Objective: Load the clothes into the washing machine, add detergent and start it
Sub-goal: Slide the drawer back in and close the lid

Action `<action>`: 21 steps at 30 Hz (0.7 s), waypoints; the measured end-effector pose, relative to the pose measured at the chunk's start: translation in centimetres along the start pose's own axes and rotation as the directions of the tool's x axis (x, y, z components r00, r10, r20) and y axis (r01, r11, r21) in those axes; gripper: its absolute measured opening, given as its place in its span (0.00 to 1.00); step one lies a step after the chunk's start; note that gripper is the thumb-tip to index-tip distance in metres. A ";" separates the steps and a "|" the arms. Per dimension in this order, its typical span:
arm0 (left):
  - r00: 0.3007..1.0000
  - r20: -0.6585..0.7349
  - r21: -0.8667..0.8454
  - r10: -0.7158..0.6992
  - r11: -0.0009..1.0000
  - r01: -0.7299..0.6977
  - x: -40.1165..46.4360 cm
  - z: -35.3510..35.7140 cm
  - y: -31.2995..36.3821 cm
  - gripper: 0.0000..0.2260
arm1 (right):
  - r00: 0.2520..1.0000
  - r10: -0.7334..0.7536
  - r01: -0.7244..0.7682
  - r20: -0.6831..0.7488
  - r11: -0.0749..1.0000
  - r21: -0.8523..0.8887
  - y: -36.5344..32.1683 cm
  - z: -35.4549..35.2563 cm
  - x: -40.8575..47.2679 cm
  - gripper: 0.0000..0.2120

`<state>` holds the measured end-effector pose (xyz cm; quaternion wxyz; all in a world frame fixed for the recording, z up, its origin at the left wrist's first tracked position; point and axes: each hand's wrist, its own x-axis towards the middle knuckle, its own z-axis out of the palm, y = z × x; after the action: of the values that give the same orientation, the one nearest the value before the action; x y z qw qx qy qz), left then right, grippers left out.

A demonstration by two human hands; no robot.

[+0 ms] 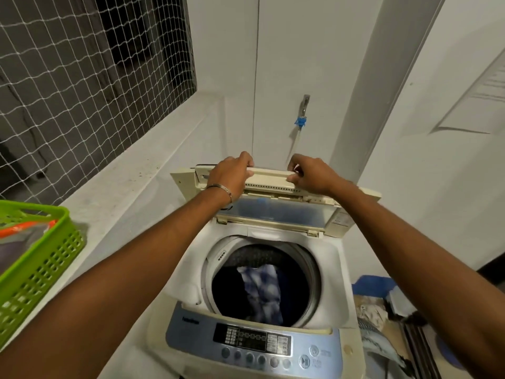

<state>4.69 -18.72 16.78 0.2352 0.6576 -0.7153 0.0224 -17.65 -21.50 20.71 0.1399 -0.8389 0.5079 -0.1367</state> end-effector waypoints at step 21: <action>0.925 0.341 -0.186 0.170 0.976 -0.111 -9.7 -0.4 -1.8 0.13 | 0.996 0.046 -0.049 0.079 0.998 0.032 -2.7 5.4 -10.1 0.13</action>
<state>6.74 -9.81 13.06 0.1532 0.5763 -0.7907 -0.1382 -17.94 -10.76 15.83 0.1772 -0.8288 0.5194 -0.1091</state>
